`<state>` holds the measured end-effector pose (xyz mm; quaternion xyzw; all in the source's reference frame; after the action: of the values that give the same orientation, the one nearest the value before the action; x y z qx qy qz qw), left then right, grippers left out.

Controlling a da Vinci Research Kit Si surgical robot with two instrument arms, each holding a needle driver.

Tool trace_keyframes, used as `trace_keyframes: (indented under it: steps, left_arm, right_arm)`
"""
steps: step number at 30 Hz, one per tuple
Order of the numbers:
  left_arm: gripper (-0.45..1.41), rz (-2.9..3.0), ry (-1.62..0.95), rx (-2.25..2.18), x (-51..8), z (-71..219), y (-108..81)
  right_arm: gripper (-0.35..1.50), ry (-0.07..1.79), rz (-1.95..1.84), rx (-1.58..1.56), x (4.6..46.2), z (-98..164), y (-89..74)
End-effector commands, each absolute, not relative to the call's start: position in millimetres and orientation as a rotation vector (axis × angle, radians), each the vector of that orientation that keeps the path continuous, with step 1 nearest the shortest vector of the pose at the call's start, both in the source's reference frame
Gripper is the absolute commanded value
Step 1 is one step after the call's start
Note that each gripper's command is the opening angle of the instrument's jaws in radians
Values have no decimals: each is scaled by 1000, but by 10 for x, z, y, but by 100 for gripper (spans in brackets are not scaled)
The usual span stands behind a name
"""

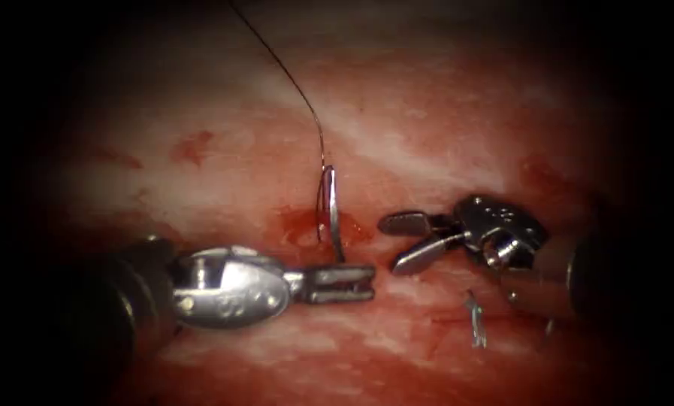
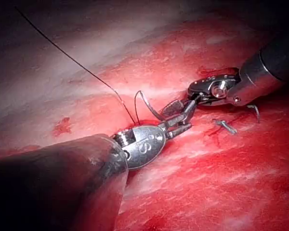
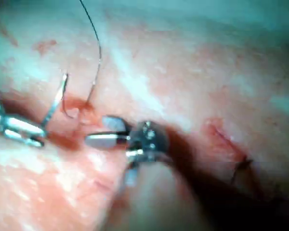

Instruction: Wound Closure

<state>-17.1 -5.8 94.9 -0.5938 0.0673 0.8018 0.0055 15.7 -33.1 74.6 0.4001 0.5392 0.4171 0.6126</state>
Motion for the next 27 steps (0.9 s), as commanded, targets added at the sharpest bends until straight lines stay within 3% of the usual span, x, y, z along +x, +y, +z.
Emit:
trace_keyframes:
  steps: [1,11,27]
  left_arm:
    - [-45,2509,209,-1869,-179,961,-62]
    - [-45,2550,282,-1928,-190,981,-73]
    - [-45,2551,284,-1933,-190,986,-75]
  right_arm:
    - [74,1216,1019,980,167,747,-329]
    - [76,1151,1231,1201,191,734,-336]
    - [78,1182,1298,1295,222,729,-340]
